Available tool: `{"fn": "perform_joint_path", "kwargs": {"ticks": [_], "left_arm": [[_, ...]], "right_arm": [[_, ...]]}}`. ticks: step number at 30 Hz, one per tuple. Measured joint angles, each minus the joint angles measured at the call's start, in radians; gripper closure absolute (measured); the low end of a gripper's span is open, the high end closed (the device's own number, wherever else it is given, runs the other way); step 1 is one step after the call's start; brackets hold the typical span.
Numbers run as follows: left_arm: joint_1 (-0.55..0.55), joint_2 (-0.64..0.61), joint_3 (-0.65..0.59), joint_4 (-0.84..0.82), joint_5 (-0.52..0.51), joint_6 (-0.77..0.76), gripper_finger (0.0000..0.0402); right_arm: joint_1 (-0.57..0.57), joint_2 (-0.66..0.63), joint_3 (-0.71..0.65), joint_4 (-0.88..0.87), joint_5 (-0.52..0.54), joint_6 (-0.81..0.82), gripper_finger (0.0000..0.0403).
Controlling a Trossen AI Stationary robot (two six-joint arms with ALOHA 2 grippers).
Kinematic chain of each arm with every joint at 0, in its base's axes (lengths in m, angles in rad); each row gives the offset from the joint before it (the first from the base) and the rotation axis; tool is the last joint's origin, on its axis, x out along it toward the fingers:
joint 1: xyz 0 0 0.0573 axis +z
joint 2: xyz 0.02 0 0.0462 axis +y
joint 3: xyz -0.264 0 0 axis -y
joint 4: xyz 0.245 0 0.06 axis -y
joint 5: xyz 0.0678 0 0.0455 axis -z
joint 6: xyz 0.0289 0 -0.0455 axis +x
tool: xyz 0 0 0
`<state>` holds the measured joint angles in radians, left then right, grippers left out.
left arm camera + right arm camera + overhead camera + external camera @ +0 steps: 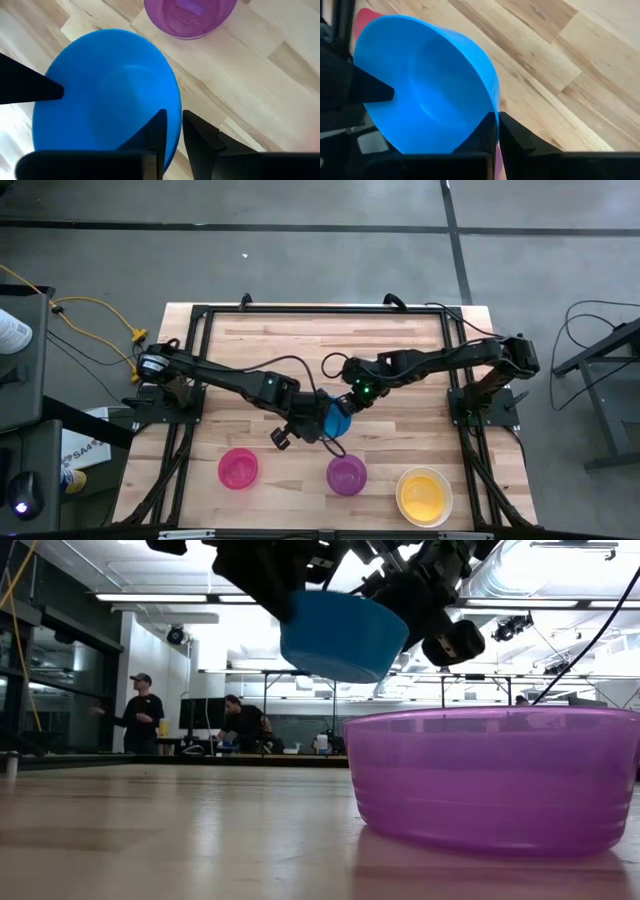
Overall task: Nest bowls inside each other
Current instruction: Stack the blue bowl on the yellow bowl
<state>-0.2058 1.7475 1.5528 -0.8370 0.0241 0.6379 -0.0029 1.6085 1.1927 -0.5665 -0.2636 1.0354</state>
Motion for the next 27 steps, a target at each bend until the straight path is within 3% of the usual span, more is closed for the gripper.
{"fn": "perform_joint_path", "kwargs": {"ticks": [10, 27], "left_arm": [[0.001, -0.032, 0.001, 0.038, -0.028, 0.069, 0.0322], [0.003, -0.034, 0.001, 0.026, -0.03, 0.065, 0.0248]], "right_arm": [[-0.001, 0.001, 0.001, 0.002, -0.001, -0.021, 0.0399], [0.0, 0.001, 0.001, -0.018, -0.004, -0.079, 0.0399]]}}
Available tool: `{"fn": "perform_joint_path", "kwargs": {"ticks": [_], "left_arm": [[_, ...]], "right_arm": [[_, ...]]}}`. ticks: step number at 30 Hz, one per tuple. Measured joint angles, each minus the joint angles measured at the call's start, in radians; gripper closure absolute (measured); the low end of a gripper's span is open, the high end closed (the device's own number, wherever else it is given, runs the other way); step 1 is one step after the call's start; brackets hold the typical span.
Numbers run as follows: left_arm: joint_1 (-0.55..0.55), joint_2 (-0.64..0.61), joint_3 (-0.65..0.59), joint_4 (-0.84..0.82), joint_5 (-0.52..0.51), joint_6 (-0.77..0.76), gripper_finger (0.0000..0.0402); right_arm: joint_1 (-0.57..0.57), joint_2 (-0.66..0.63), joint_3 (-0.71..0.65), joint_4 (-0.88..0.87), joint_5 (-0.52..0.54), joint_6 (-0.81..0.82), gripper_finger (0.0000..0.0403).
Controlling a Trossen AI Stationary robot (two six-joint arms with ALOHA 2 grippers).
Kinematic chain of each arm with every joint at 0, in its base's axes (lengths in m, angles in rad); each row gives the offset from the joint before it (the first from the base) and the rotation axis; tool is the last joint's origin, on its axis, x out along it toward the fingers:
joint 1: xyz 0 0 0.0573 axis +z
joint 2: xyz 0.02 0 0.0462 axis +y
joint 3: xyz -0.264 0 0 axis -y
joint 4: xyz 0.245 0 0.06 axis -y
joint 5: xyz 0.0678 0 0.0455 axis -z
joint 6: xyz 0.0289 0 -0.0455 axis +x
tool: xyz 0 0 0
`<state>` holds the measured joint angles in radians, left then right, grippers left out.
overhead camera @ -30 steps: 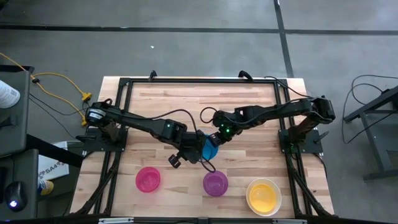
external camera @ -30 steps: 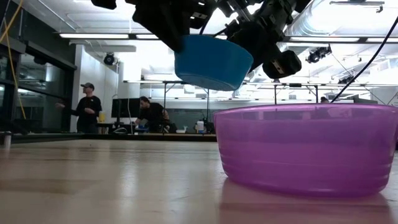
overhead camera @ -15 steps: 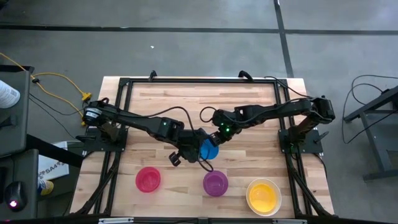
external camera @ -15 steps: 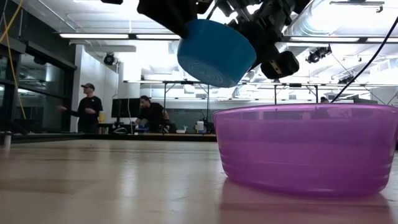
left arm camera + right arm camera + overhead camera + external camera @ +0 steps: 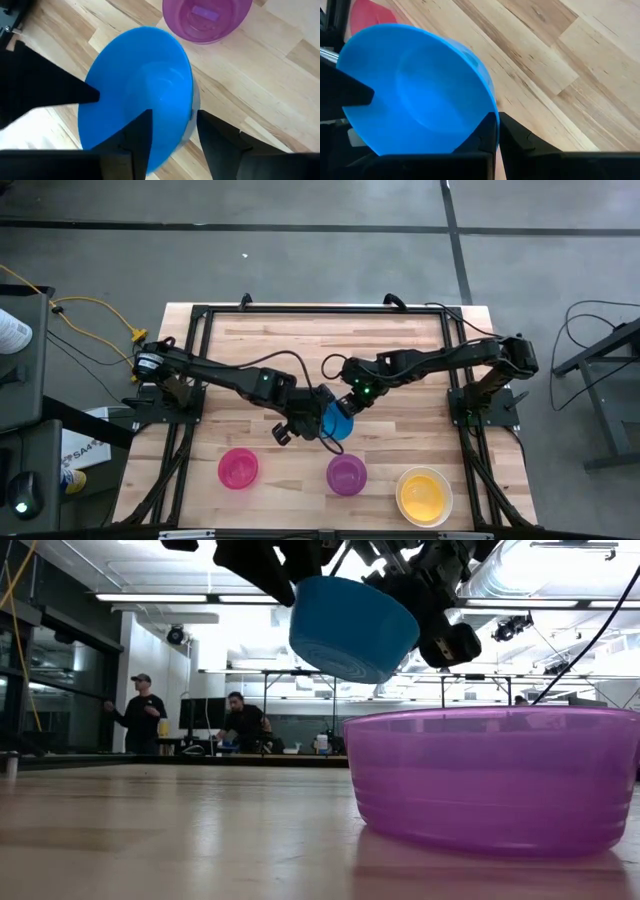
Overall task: Nest bowls inside each other
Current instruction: Stack the blue bowl on the yellow bowl
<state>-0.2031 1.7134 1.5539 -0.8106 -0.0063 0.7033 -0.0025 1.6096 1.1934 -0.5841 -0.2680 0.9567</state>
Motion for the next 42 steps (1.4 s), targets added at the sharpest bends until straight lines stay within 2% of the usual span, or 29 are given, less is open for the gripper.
{"fn": "perform_joint_path", "kwargs": {"ticks": [9, 20, 26, 31, 33, 42], "left_arm": [[0.0, 0.0, 0.0, -0.001, 0.001, 0.0, 0.0238], [0.0, -0.037, 0.017, -0.01, 0.0, -0.008, 0.0238], [0.0, -0.054, 0.033, -0.064, 0.0, -0.04, 0.0238], [0.0, -0.056, 0.032, -0.124, 0.0, -0.08, 0.0238], [0.0, -0.056, 0.032, -0.127, -0.001, -0.095, 0.0238], [0.0, -0.056, 0.031, -0.132, 0.007, -0.15, 0.0238]], "right_arm": [[-0.003, 0.0, 0.0, -0.076, 0.029, -0.062, 0.0399], [-0.064, 0.001, 0.0, -0.204, 0.03, -0.195, 0.0399], [-0.056, -0.048, 0.0, -0.234, -0.031, -0.248, 0.0399], [-0.002, -0.136, 0.001, -0.334, -0.014, -0.214, 0.0399], [0.038, -0.18, 0.001, -0.382, 0.029, -0.192, 0.0399], [0.289, -0.277, 0.001, -0.489, 0.159, 0.035, 0.0399]]}}
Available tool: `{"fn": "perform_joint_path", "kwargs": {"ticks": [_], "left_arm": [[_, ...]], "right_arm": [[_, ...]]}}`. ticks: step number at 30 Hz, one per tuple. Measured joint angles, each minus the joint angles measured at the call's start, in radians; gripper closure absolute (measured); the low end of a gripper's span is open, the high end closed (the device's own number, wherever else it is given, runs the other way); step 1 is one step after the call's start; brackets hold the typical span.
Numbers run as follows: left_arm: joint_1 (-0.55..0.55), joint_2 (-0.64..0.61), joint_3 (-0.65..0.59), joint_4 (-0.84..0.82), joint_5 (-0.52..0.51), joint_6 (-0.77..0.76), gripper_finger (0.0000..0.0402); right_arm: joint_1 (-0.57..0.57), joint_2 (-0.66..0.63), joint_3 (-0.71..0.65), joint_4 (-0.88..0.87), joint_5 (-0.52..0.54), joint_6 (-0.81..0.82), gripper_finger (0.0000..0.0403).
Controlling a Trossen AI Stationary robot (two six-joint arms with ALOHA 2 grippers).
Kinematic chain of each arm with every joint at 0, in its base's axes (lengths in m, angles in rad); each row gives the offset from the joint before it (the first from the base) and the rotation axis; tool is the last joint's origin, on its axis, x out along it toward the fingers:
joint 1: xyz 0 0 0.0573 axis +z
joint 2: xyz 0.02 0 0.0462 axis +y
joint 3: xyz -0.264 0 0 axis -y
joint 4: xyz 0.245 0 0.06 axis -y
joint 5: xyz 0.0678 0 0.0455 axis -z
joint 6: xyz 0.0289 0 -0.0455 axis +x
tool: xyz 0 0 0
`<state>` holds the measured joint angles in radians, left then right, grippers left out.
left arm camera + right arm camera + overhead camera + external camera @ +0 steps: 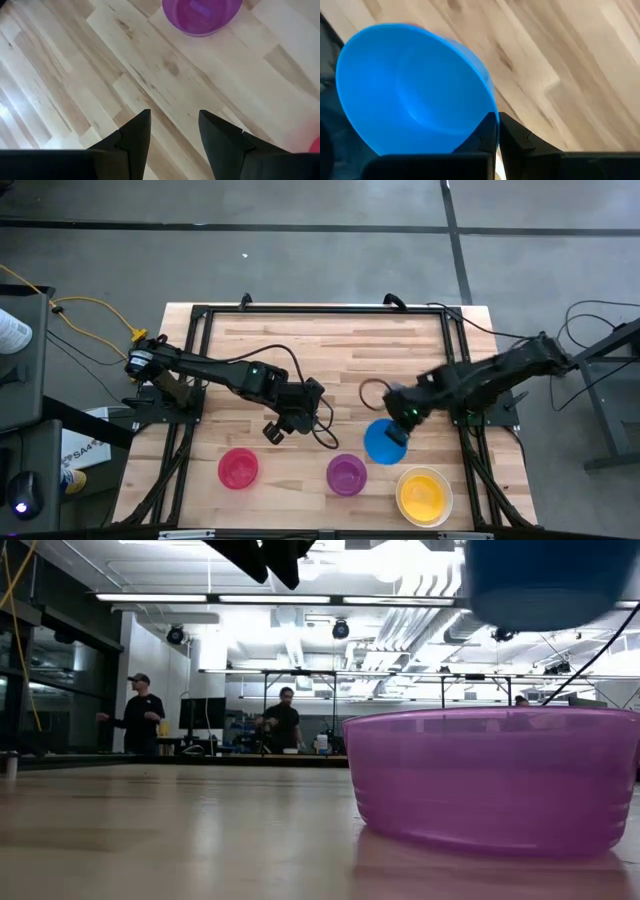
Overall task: Nest bowls inside each other
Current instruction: Stack the blue bowl on the yellow bowl
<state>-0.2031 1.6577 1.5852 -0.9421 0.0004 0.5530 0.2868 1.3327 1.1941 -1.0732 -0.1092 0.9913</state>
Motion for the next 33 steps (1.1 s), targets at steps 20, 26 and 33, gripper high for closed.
{"fn": "perform_joint_path", "kwargs": {"ticks": [20, 26, 33], "left_arm": [[-0.001, 0.0, 0.0, 0.079, 0.051, -0.039, 0.0238], [-0.001, 0.0, 0.0, 0.082, 0.051, -0.046, 0.0238], [0.0, 0.0, 0.0, 0.089, 0.052, -0.061, 0.0238]], "right_arm": [[0.495, 0.089, 0.0, -0.007, 0.107, 0.573, 0.0399], [0.575, 0.125, 0.0, 0.05, 0.079, 0.67, 0.0399], [0.657, 0.149, 0.0, 0.039, 0.092, 0.781, 0.0399]]}}
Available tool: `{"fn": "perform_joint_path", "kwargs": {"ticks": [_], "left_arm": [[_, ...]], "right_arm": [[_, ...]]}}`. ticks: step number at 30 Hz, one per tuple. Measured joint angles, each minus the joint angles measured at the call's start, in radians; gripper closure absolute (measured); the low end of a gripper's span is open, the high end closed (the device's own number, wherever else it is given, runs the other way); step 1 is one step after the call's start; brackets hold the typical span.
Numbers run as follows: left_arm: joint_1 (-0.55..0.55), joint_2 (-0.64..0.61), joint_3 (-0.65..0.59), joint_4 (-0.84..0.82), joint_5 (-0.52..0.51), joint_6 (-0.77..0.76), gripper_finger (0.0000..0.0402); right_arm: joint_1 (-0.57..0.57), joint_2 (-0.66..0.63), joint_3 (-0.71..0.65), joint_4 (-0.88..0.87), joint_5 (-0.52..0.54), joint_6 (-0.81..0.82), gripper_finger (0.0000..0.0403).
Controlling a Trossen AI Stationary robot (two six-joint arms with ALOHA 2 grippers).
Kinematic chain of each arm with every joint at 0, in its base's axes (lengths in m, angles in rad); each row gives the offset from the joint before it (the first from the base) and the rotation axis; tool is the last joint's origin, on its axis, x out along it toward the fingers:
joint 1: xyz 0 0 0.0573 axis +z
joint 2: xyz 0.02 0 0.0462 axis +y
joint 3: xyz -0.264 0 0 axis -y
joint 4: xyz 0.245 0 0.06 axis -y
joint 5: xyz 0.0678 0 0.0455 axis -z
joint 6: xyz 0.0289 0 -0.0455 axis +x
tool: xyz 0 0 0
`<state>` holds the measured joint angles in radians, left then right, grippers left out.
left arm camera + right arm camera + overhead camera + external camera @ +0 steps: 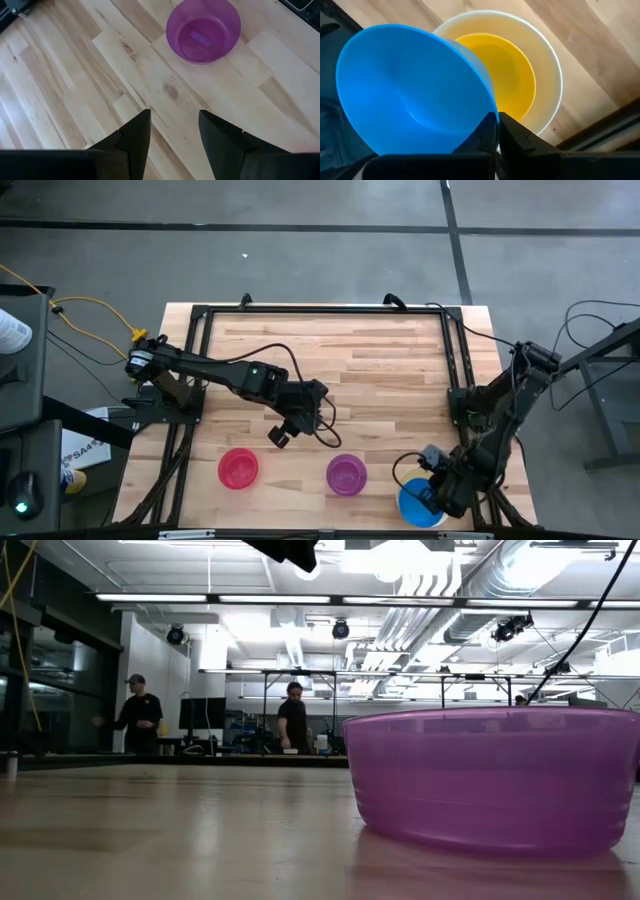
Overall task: Nest bowls inside each other
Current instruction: Stack the blue bowl on the yellow bowl
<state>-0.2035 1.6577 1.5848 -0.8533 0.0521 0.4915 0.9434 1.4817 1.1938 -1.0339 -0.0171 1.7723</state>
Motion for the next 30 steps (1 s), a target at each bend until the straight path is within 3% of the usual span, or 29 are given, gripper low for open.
{"fn": "perform_joint_path", "kwargs": {"ticks": [15, 24, 30], "left_arm": [[0.0, 0.0, 0.0, 0.033, 0.002, 0.0, 0.0238], [0.0, 0.0, 0.0, 0.034, 0.002, 0.0, 0.0238], [0.0, 0.0, 0.0, 0.041, 0.002, 0.0, 0.0238]], "right_arm": [[0.078, -0.001, -0.006, -0.057, 0.039, 0.121, 0.0399], [0.078, -0.001, -0.214, 0.229, -0.011, 0.121, 0.0399], [0.078, -0.001, -0.254, 0.254, -0.009, 0.111, 0.0399]]}}
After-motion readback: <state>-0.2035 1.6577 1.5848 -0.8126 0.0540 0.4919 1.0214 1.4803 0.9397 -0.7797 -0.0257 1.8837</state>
